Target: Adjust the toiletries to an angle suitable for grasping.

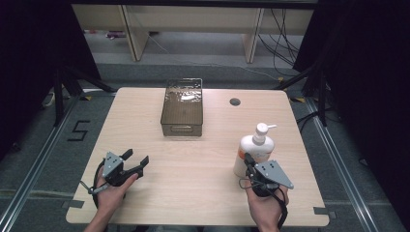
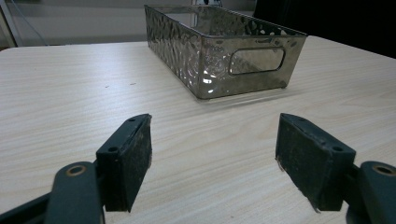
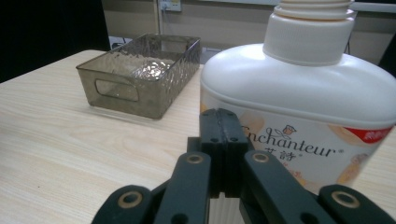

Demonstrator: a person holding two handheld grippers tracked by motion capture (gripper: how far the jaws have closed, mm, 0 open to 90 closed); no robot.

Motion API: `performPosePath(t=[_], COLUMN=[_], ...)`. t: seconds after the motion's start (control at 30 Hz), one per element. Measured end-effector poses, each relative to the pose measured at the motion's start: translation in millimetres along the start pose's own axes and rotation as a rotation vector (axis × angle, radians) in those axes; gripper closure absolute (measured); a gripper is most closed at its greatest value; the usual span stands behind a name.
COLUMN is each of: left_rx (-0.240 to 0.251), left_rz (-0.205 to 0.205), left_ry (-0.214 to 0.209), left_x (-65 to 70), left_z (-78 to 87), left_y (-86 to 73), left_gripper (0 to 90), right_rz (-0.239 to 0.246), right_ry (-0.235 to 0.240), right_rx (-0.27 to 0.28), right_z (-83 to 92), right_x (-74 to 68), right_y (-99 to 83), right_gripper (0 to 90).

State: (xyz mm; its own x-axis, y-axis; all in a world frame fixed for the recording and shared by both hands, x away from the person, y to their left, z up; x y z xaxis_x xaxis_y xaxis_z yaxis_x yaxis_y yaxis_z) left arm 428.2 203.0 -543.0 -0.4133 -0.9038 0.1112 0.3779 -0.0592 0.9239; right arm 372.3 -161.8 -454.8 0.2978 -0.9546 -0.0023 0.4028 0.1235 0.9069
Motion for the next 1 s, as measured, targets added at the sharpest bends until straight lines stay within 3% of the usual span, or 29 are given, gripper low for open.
performPosePath(t=[0.37,0.4,0.43,0.57,0.73,0.87,0.93,1.0], left_rx=[0.004,0.005,0.007,0.006,0.017,0.016,0.013,0.016], left_rz=[0.000,0.000,0.001,-0.001,0.002,-0.003,-0.005,-0.003], left_ry=[-0.003,-0.004,-0.005,-0.005,-0.011,-0.010,-0.010,-0.012], left_x=[0.2,0.2,0.2,0.3,0.7,1.2,1.2,1.0], left_z=[-0.2,-0.1,-0.2,0.1,0.0,-0.1,0.0,0.0], left_y=[0.2,0.2,0.3,0.1,0.4,0.3,0.2,0.3], left_gripper=[26.6,26.6,26.6,26.6,26.5,26.5,26.5,26.5], right_rz=[0.028,0.005,0.025,0.028,0.012,0.035,0.002,0.010], right_ry=[-0.018,-0.014,-0.018,-0.038,-0.029,-0.045,-0.023,-0.033], right_rx=[0.008,0.005,0.014,0.022,0.020,0.013,0.018,0.017], right_z=[-18.3,-19.5,-20.8,-23.9,-28.2,-29.3,-31.2,-31.6], right_x=[-5.6,-7.3,-6.1,-4.4,-5.7,-3.3,-5.8,-4.3], right_y=[6.1,6.0,7.3,8.8,9.0,9.2,9.4,10.3], right_gripper=[90.0,90.0,90.0,90.0,90.0,90.0,90.0,90.0])
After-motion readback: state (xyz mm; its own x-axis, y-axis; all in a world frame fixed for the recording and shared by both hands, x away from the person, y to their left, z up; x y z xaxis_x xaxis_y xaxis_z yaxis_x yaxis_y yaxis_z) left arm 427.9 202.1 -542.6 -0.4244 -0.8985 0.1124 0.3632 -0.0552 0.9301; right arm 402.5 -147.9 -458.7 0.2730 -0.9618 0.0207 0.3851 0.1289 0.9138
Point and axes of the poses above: each handheld gripper's, and its own axes: z roughly backward along the jaws, y roughly out of its top, x roughly to its right, the point moved 8 cm from there along -z, roughly forward along the jaws, and after that the axes turned 7 degrees about -x, right-handed, at the moved point
